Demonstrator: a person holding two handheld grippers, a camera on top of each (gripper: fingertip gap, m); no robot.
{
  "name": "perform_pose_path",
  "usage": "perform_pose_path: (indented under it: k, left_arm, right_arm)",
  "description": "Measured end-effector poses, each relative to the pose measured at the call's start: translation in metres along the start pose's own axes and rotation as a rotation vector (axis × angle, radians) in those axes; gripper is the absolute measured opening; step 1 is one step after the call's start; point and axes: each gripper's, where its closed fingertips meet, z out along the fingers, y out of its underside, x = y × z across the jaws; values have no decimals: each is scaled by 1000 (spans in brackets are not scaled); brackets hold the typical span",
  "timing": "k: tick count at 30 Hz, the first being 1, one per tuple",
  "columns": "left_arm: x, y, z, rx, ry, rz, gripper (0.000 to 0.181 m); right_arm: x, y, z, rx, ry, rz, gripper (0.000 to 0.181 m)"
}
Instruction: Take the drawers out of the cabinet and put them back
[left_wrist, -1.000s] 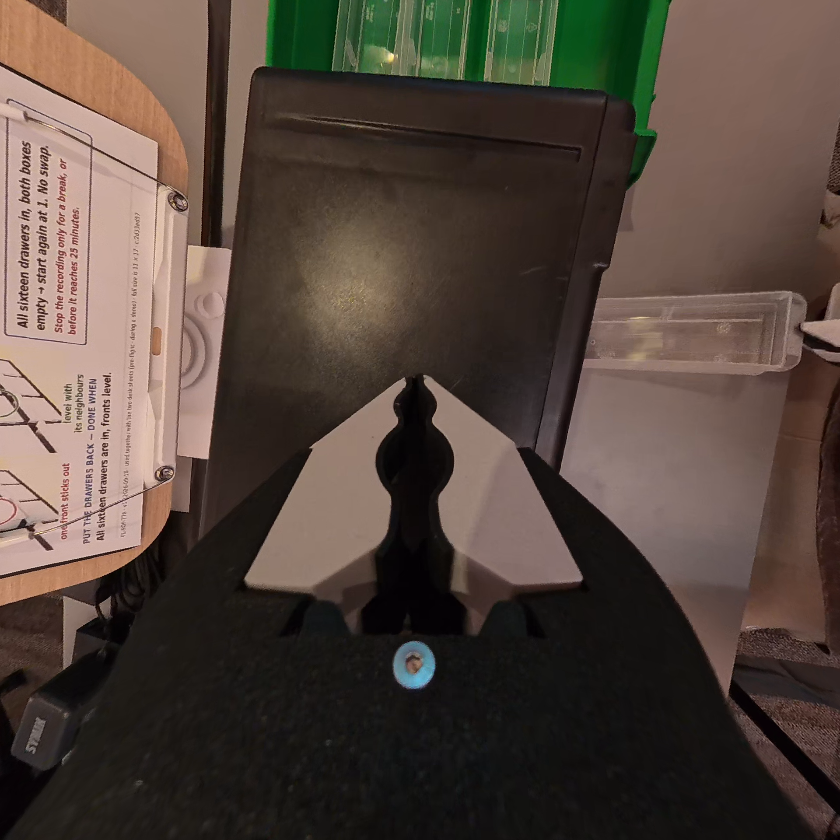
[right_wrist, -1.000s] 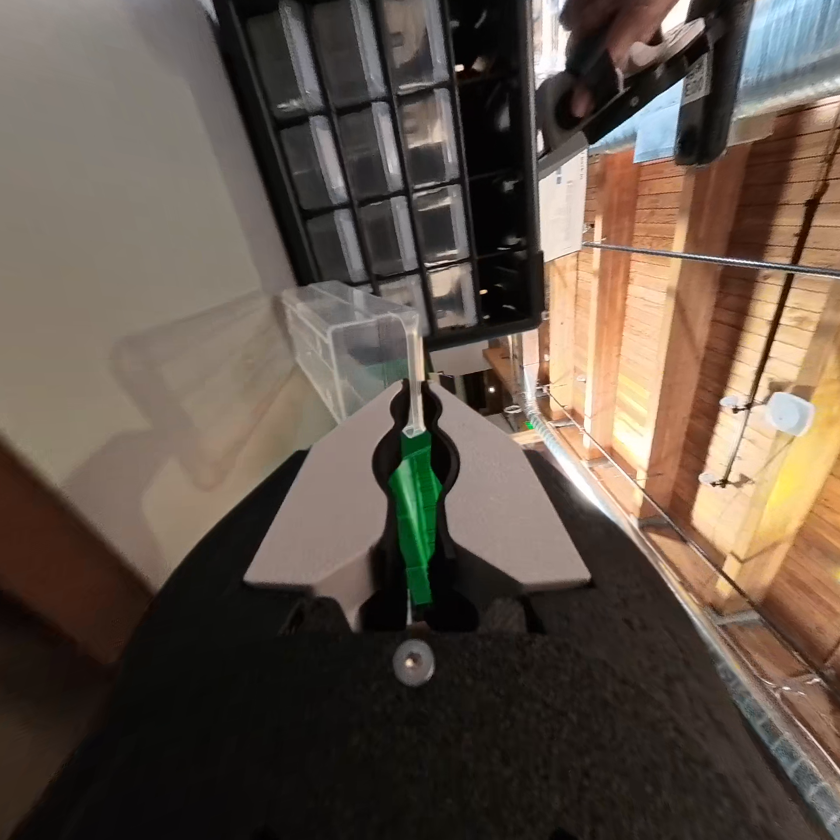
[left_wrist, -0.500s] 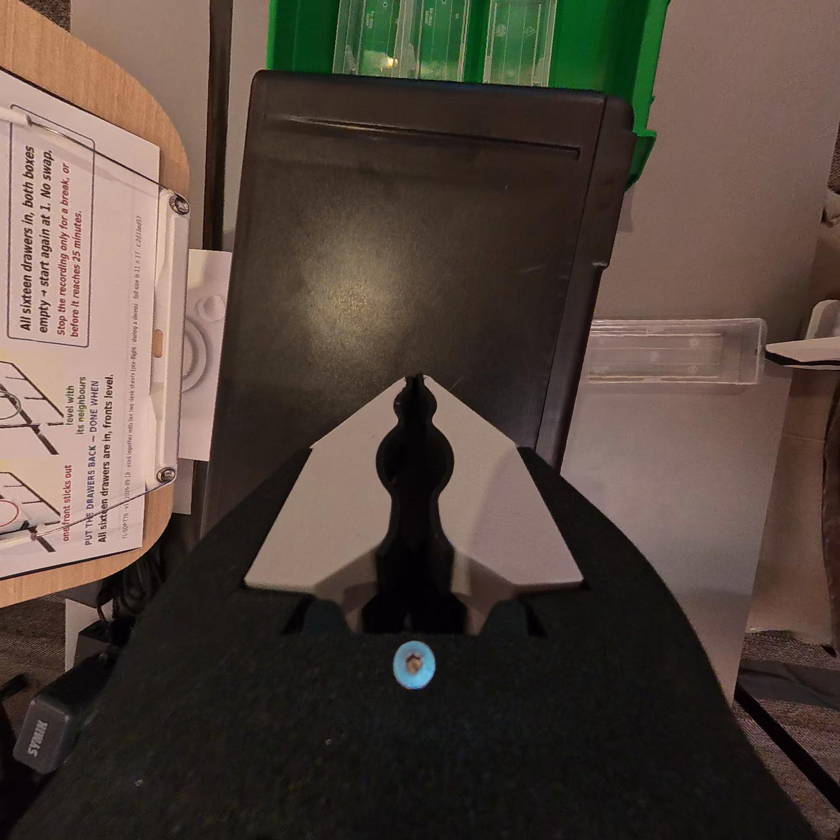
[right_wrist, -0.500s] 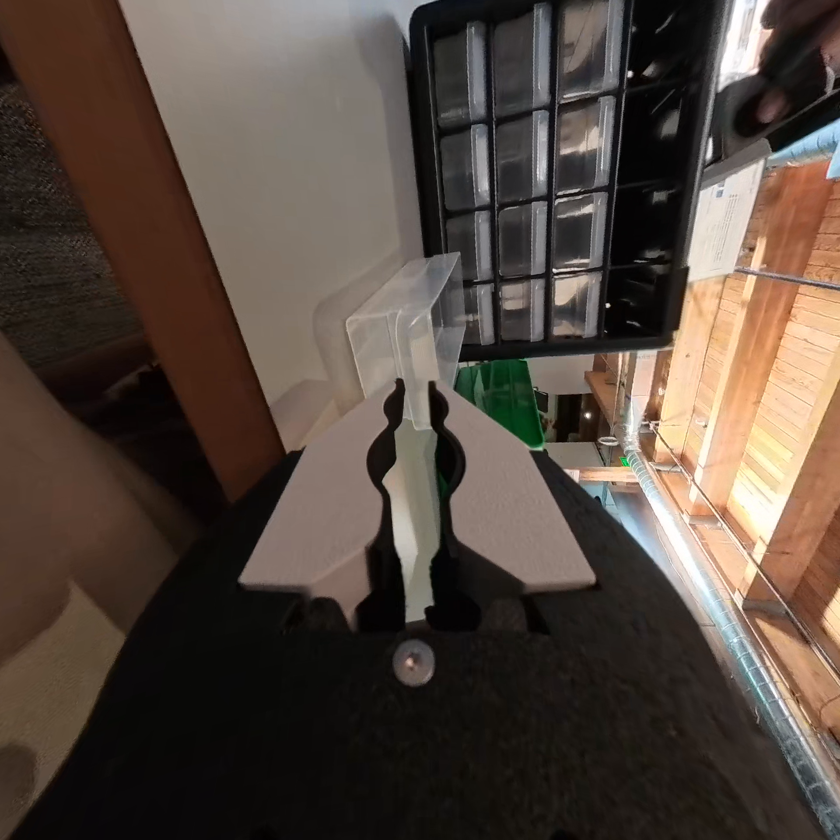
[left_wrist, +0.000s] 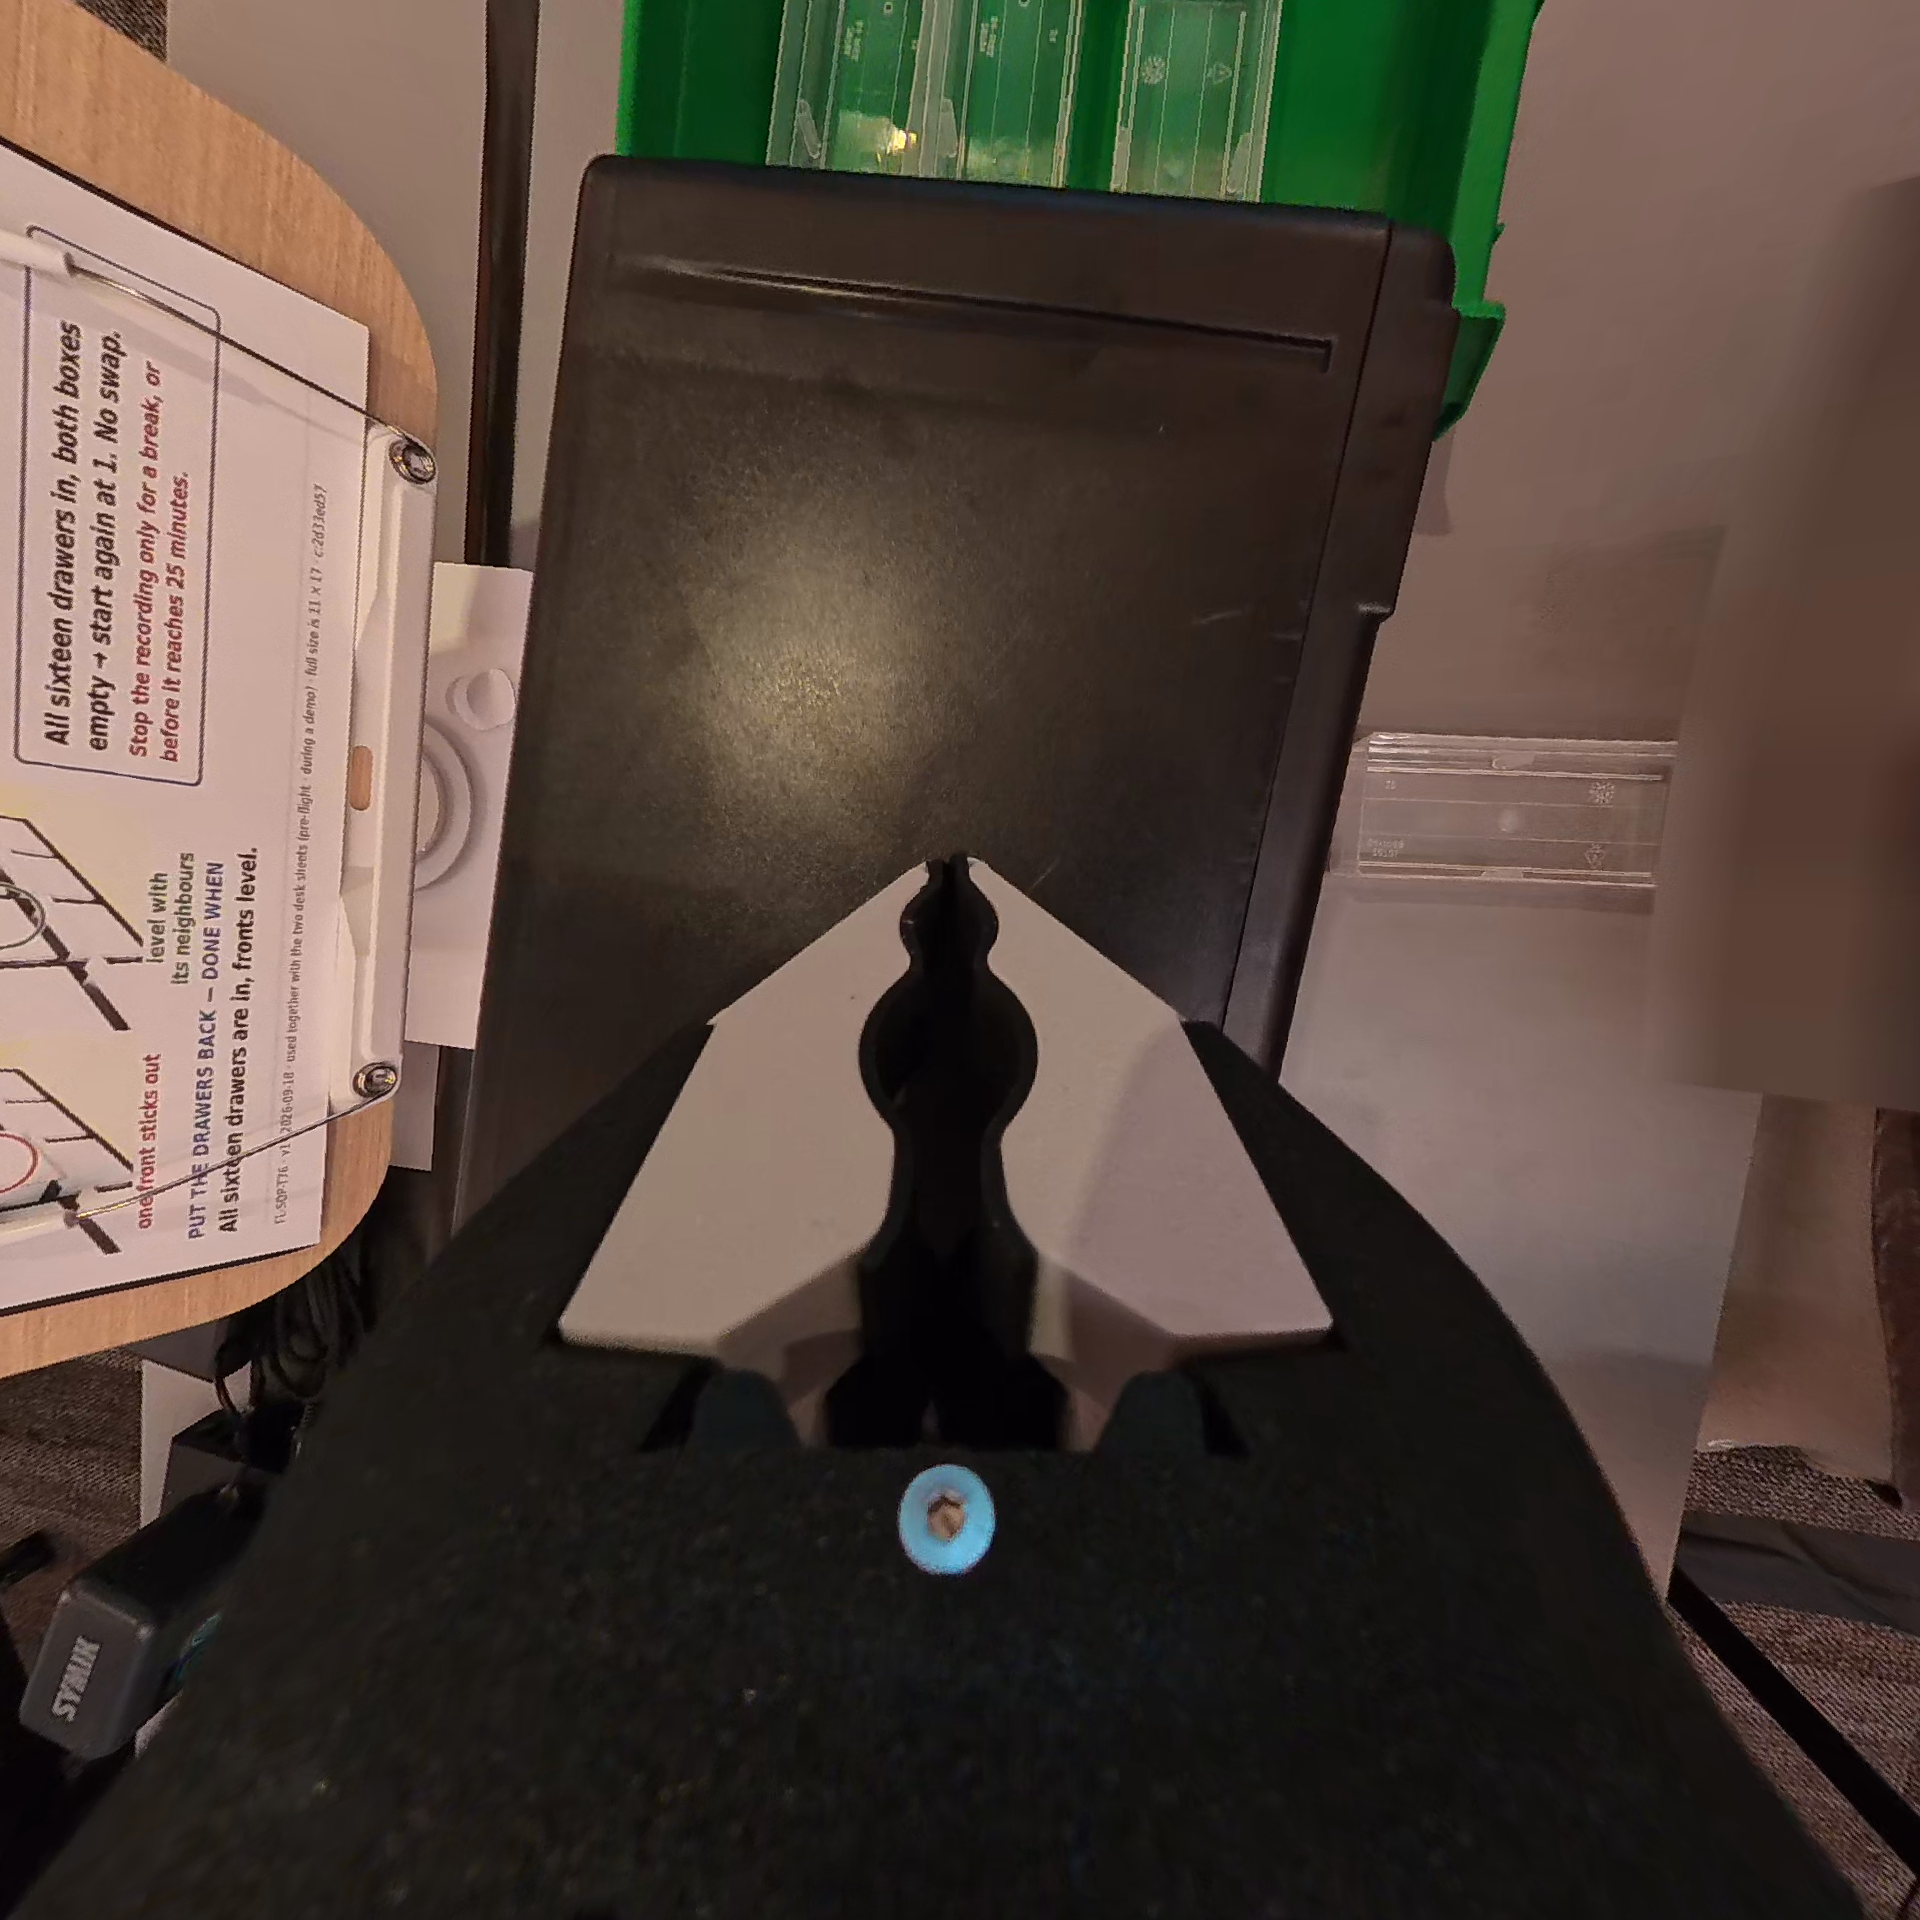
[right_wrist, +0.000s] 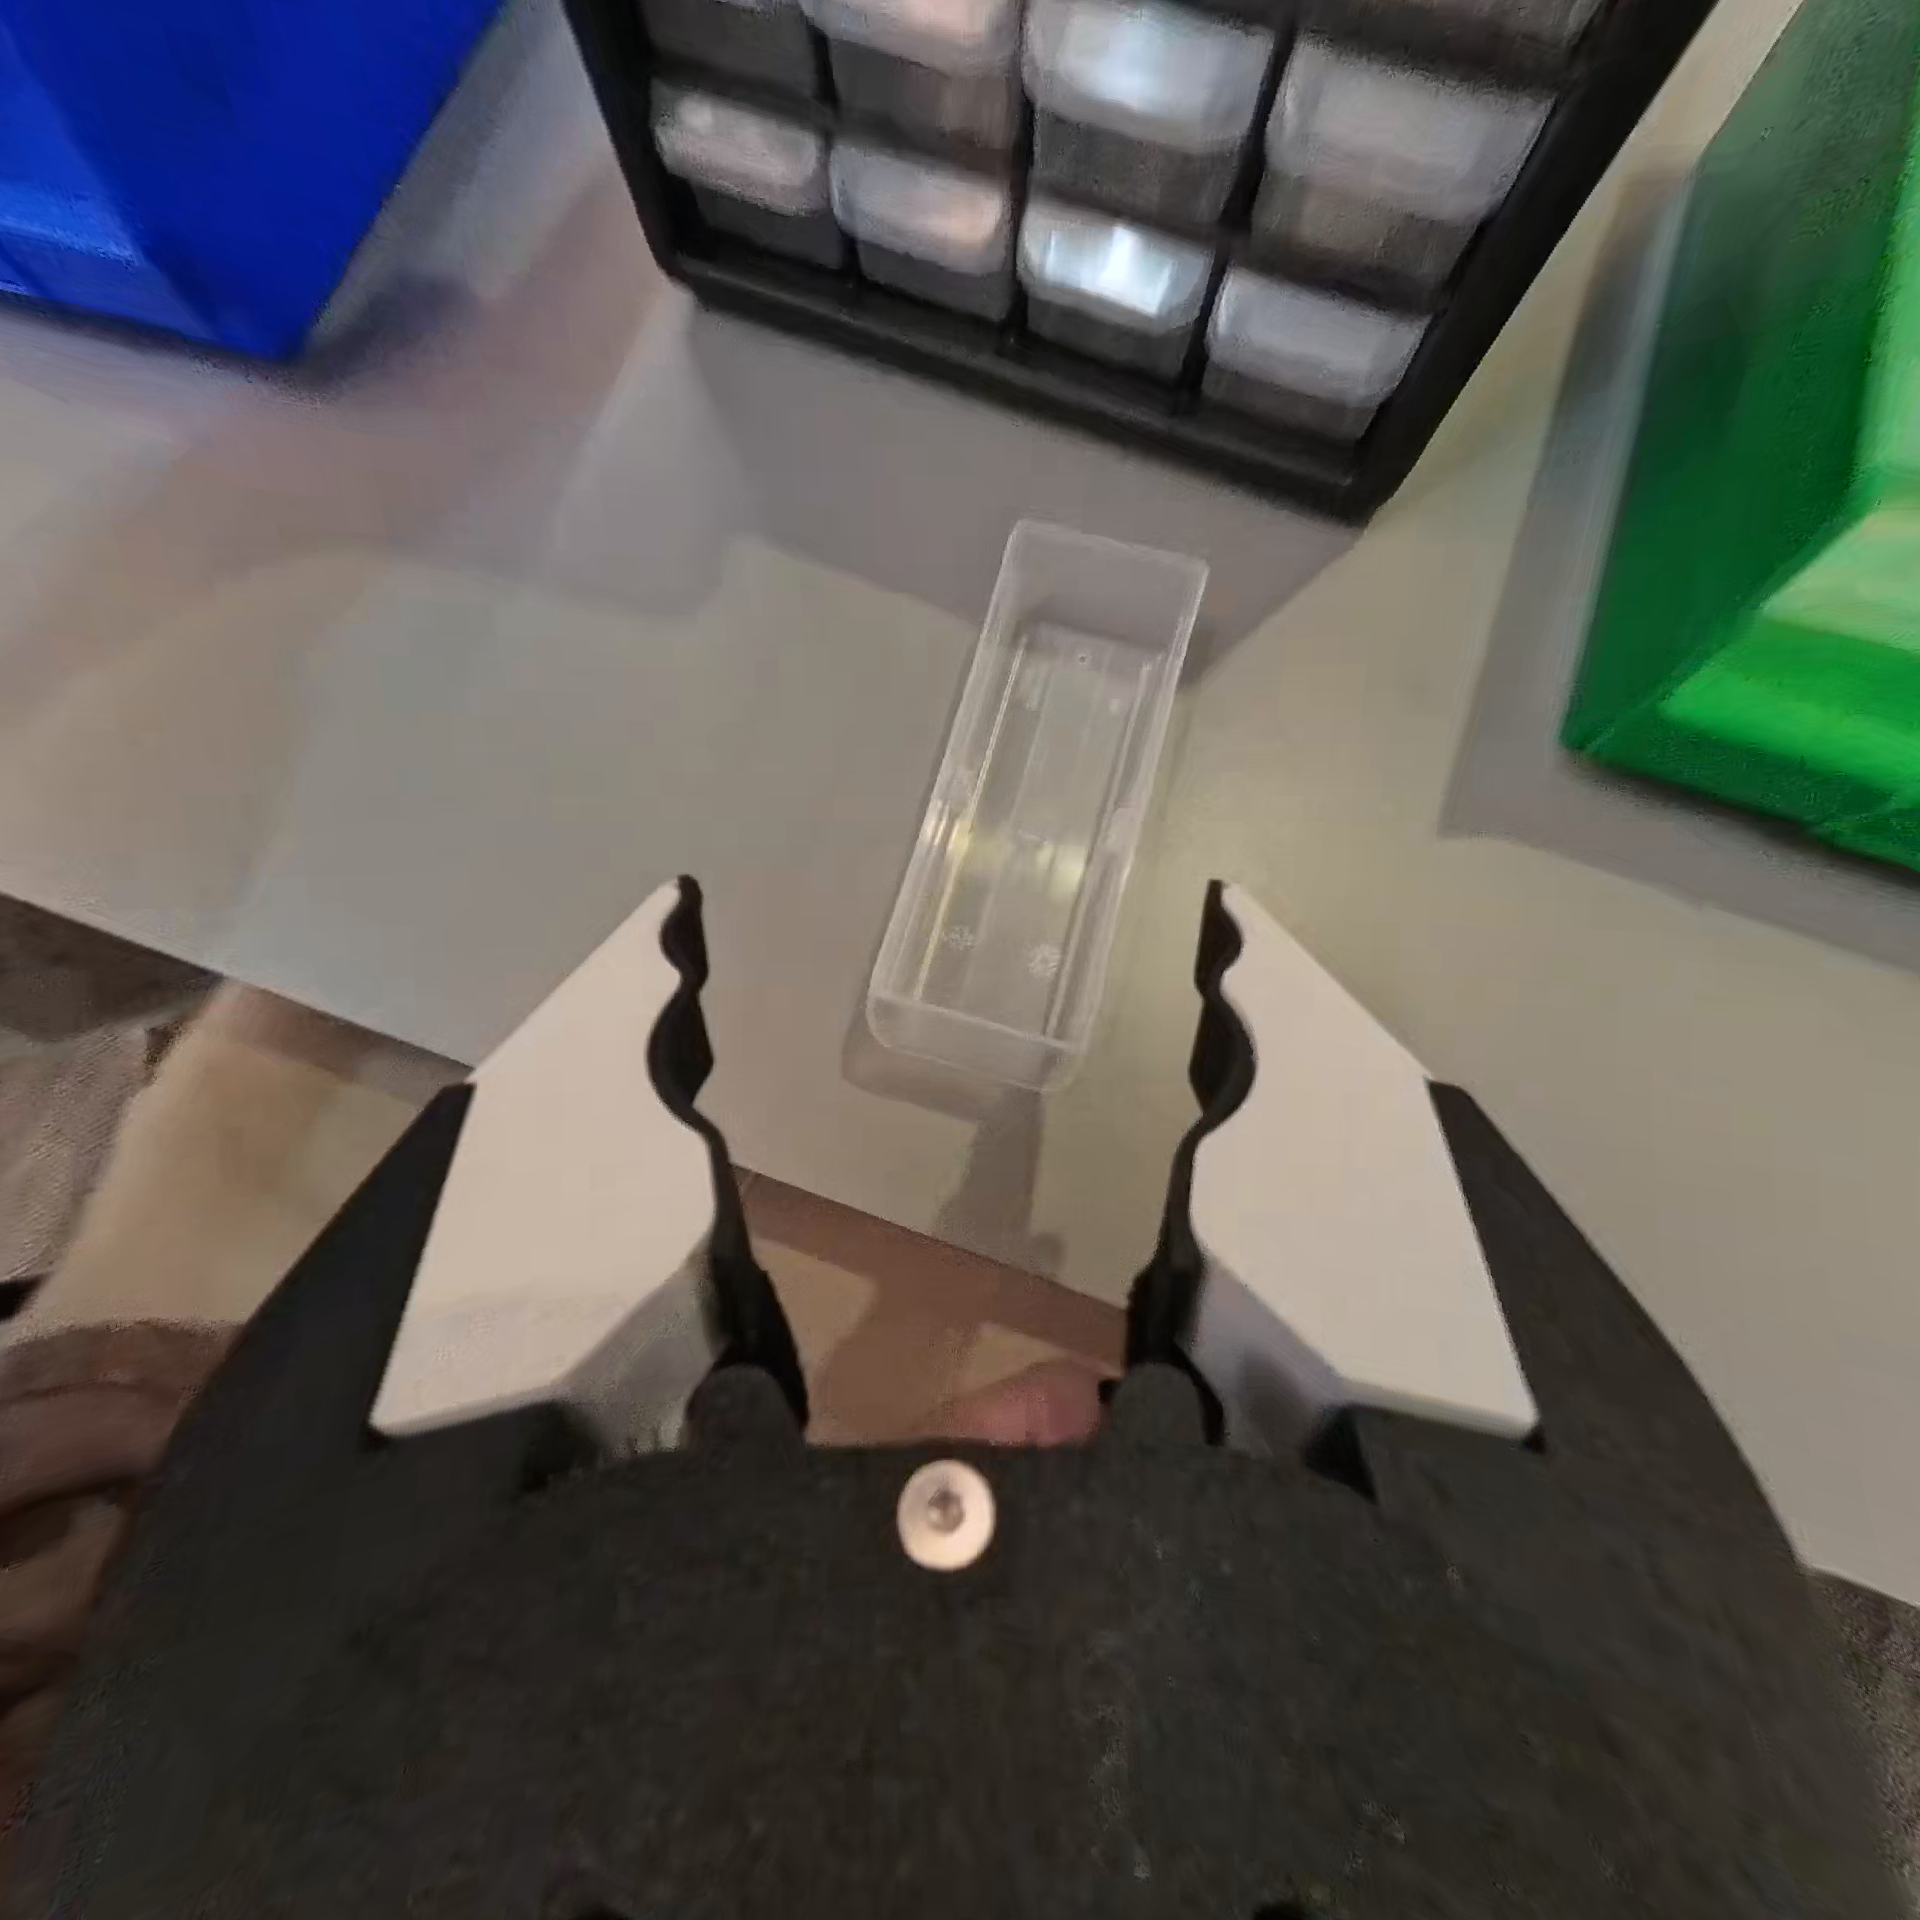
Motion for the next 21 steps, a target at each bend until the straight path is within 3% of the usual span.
perform_pose_path:
  k: [1, 8, 12, 13, 15, 21]
  left_arm:
    - [0, 0, 0, -1, -2, -2, 0]
    - [0, 0, 0, 29, 16, -32, 0]
    - [0, 0, 0, 41, 18, -31, 0]
    - [0, 0, 0, 42, 18, -30, 0]
    - [0, 0, 0, 44, 17, -29, 0]
    - [0, 0, 0, 35, 12, -19, 0]
  right_arm:
    - [1, 0, 11, -76, -31, 32, 99]
    - [28, 13, 74, -327, -49, 167, 107]
    - [34, 21, 88, -389, 16, 116, 95]
    - [32, 23, 90, -398, 10, 108, 91]
    - [27, 22, 90, -398, -16, 101, 64]
    - [40, -2, 62, -335, -54, -116, 58]
